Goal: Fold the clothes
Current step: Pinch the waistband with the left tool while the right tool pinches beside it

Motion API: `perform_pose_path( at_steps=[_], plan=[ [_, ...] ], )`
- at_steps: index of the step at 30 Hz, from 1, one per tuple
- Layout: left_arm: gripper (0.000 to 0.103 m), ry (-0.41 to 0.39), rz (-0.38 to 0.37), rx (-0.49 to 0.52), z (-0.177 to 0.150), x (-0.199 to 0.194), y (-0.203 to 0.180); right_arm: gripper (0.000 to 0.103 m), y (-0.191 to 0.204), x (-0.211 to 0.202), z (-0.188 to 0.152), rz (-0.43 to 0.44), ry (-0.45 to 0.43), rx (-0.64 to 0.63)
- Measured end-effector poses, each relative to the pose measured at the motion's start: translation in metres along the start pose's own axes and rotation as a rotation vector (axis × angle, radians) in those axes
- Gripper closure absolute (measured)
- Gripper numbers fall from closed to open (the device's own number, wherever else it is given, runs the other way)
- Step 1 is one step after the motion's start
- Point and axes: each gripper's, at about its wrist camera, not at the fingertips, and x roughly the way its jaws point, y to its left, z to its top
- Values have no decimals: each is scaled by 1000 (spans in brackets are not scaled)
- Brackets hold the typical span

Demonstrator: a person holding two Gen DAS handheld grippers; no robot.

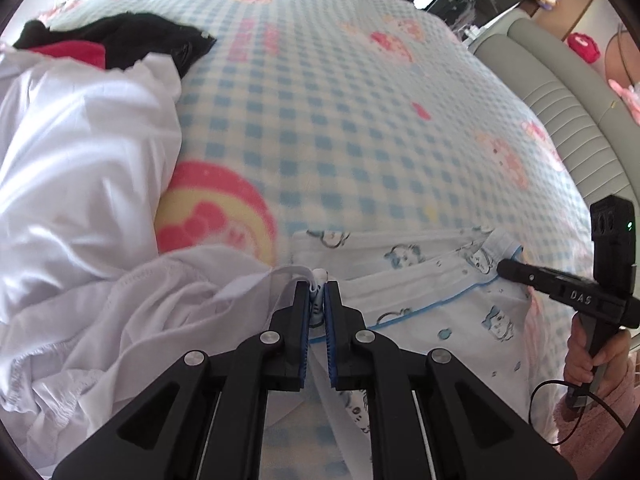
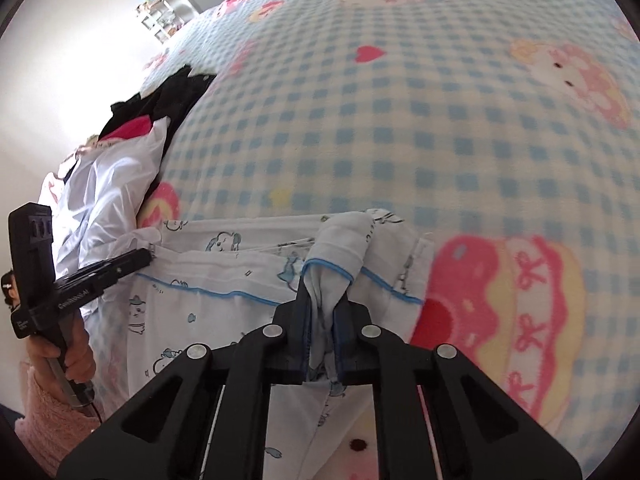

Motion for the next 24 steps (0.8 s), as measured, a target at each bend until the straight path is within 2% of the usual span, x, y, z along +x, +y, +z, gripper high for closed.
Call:
perform_pose_path(
  at_steps=[4,6,9,11,12,14,16,18,20,22,24],
  plan=[
    [96,0,3,-7,5,4,5,97,-13,-24,-3,20,-74,46],
    [100,0,5,-10,7,6,8,97,-25,-28,-3,25,-95,85],
    [100,0,8,-15,11,10,12,97,-51,0,0,-37,-47,167],
    [100,0,9,-19,13,12,15,90,-58,22,-3,-52,26,187],
    [100,0,10,-20,14,13,16,87,-57,22,-4,-37,23,194],
    [98,0,12,-24,17,15,19,75,-52,11,-6,3,-27,177],
    [89,1,-40,-23,17,12,14,73,-50,5,-4,29,-46,166],
    [46,1,-106,-22,17,9,9,73,-50,1,-1,32,-52,164],
    [45,15,-148,-22,16,10,3,73,-50,0,1,25,-51,166],
    [50,47,-134,-24,14,23,-2,73,-48,-1,1,27,-54,167],
    [66,35,-94,-13,7,26,-8,73,-47,-3,0,29,-61,165]
  ],
)
